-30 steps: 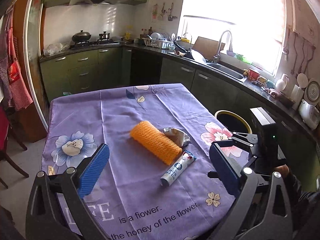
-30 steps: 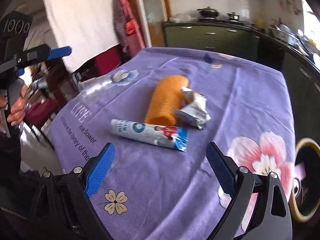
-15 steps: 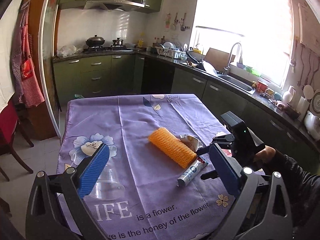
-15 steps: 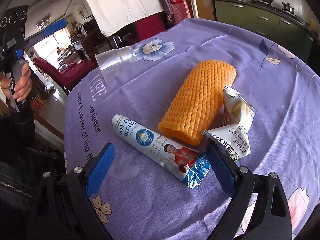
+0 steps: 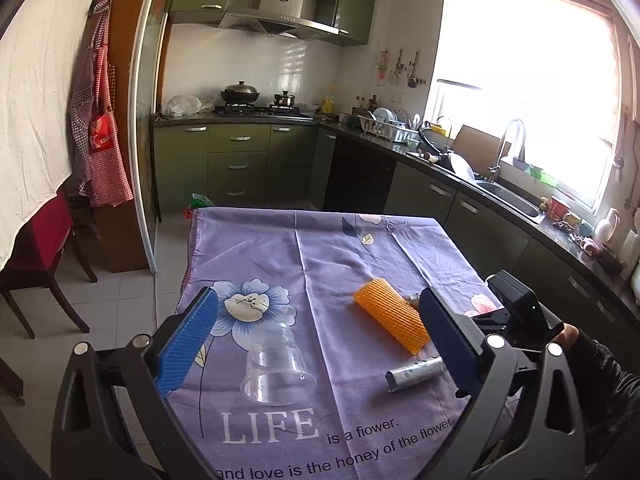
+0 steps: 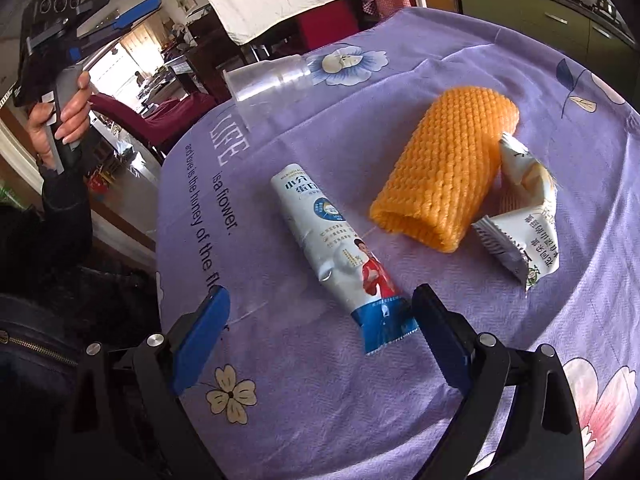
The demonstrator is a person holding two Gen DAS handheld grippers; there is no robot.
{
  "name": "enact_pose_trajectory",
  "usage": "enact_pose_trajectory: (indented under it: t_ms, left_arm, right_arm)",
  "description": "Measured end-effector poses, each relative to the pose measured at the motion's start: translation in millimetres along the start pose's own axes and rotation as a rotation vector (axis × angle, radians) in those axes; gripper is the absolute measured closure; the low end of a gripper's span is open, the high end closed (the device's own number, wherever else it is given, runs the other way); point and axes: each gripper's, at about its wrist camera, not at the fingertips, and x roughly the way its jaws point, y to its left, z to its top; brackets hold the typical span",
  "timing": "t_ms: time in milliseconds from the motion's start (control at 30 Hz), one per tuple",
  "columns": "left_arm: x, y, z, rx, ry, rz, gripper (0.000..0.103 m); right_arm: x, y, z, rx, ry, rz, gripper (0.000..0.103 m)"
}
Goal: Collect trash
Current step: 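Move the right gripper to the white squeeze tube and grasp it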
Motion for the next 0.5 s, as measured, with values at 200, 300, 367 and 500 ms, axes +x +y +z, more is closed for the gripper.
enact_pose_trajectory:
  t_ms: [200, 300, 367, 500]
  left_arm:
    - [4, -4, -5, 0.013, 0.023, -0.016, 0.008]
    - [9, -9, -7, 0.023, 0.038, -0.034, 0.008]
    - [13, -12, -8, 0.028, 0.048, -0.043, 0.008]
    - [19, -16, -9, 0.040, 0.062, -0.053, 0.008]
  right_arm:
    - [3, 6, 13, -0.032, 0.002, -0.024, 0.012]
    - [9, 14, 17, -0.061, 0.025, -0.030, 0.014]
    - [13, 16, 18, -0.068, 0.044, -0.031, 0.019]
    - [17, 20, 15, -0.077, 0.061, -0.044, 0.023]
